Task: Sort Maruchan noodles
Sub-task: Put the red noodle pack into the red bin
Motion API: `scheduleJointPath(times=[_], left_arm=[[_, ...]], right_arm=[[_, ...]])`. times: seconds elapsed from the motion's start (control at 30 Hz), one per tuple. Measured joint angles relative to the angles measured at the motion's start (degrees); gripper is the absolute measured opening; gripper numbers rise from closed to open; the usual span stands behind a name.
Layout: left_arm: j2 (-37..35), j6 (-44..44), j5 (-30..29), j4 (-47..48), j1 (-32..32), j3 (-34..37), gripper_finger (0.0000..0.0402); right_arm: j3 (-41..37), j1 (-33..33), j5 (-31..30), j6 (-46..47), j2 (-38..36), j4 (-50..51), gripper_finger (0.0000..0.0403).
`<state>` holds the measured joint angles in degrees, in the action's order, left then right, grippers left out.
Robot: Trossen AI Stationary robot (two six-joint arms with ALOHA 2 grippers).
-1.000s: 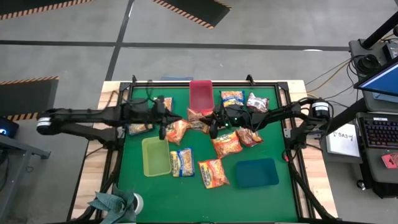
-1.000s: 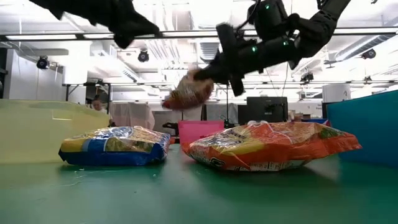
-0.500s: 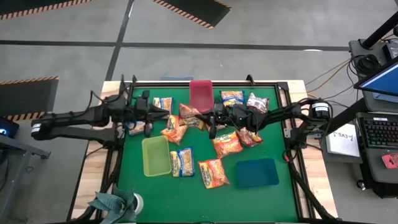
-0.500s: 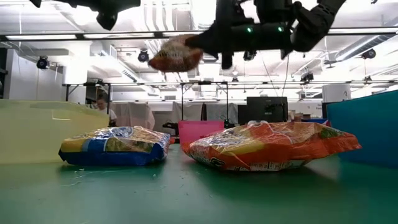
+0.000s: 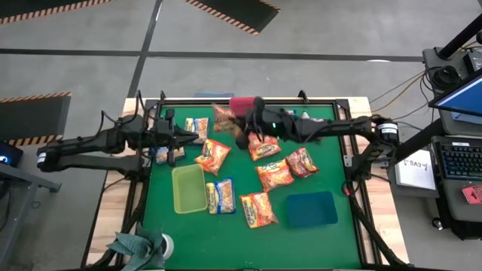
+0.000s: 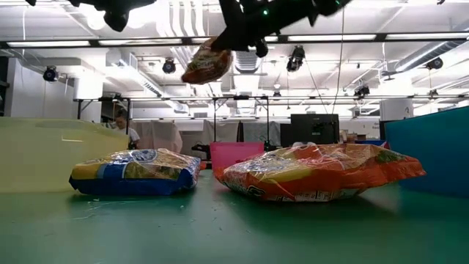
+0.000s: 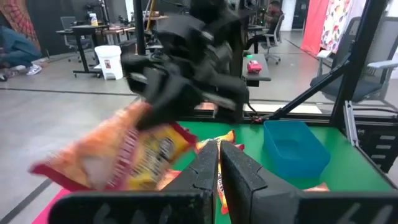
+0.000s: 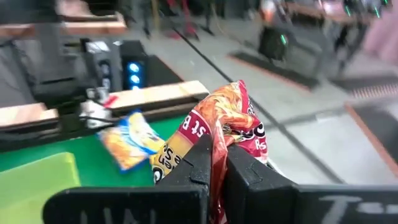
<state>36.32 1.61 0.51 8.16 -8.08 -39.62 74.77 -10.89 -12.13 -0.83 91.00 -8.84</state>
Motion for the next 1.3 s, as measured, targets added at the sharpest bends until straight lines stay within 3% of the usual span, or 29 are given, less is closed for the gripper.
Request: scheduleJointPath(times=[0.23,0.43,0.53,0.63,0.73,1.07,1.3], left_arm=[[-1.74,3.95,-3.19,1.94,0.02,0.01,0.0001],[-1.77,5.2,-5.64,2.81,0.02,0.95,0.0001],[-1.99,5.22,-5.64,2.78,0.02,2.1,0.0001],[-2.58,5.23,-5.91,2.64,0.02,2.51,0.0001],[-3.44,5.23,-6.08,2.45,0.02,2.54,0.0001],[-3.96,5.2,-6.08,3.17,0.02,2.95,0.0001],[-4.02,5.23,-6.1,3.17,0.0,3.43,0.0001]], right_arm=[[12.62,-7.76,1.12,7.13,0.01,20.23,0.0008],[19.28,-12.66,11.29,10.66,3.64,25.05,0.0008],[22.18,-12.86,12.72,6.12,6.29,25.91,0.0008],[26.93,-13.24,12.33,-0.94,9.45,29.59,0.0008],[33.5,-14.58,10.66,-1.84,13.91,37.72,0.0008],[60.43,-20.22,11.09,9.11,33.26,71.93,0.0008],[56.64,-22.97,16.99,14.11,36.14,76.22,0.0008]])
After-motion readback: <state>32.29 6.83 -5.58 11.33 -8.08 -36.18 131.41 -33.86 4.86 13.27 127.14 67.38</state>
